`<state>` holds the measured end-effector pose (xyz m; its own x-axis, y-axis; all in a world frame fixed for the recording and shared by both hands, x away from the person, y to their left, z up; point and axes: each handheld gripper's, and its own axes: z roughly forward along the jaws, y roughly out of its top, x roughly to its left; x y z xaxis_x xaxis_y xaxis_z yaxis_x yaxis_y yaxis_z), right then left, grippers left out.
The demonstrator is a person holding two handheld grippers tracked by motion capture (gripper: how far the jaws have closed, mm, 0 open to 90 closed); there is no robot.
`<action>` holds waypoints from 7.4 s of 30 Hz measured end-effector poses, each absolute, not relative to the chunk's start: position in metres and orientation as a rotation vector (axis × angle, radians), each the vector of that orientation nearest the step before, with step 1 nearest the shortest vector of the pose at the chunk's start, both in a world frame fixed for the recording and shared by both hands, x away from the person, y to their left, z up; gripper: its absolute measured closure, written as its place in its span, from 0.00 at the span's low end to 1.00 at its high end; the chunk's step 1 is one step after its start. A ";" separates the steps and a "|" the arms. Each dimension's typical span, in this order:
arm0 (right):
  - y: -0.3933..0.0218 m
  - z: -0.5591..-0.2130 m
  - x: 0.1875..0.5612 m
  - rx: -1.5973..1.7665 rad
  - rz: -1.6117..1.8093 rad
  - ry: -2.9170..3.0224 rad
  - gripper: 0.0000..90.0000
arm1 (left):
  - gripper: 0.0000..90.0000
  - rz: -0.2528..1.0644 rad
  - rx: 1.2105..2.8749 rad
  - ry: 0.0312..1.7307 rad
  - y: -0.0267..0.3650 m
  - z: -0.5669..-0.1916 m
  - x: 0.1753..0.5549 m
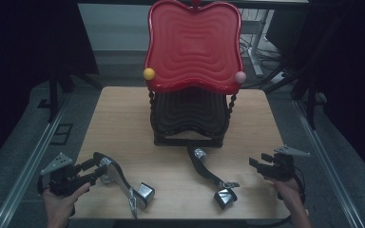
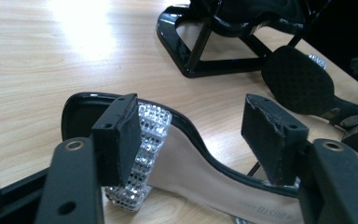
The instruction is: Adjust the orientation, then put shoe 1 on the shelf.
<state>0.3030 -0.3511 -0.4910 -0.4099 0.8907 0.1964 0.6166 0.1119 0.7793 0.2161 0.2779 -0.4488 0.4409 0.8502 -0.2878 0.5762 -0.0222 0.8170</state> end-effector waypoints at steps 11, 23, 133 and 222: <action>-0.356 -0.490 0.299 1.455 1.221 2.069 0.39 | 0.88 0.390 1.678 1.300 0.292 -0.449 0.197; -0.357 -0.495 0.304 1.479 1.149 2.059 0.39 | 1.00 0.391 1.811 1.305 0.274 -0.454 0.196; -0.348 -0.499 0.302 1.519 1.058 2.070 0.39 | 1.00 0.017 2.239 1.250 0.184 -0.483 0.229; -0.345 -0.506 0.311 1.535 1.003 2.089 0.38 | 0.42 0.242 2.301 1.667 0.241 -0.508 0.282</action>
<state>0.3109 -0.3449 -0.5065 -0.3451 0.9310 0.1192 0.6751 0.1580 0.7206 0.2820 0.2405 -0.5076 0.3169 0.9479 -0.0330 0.8992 -0.2892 0.3282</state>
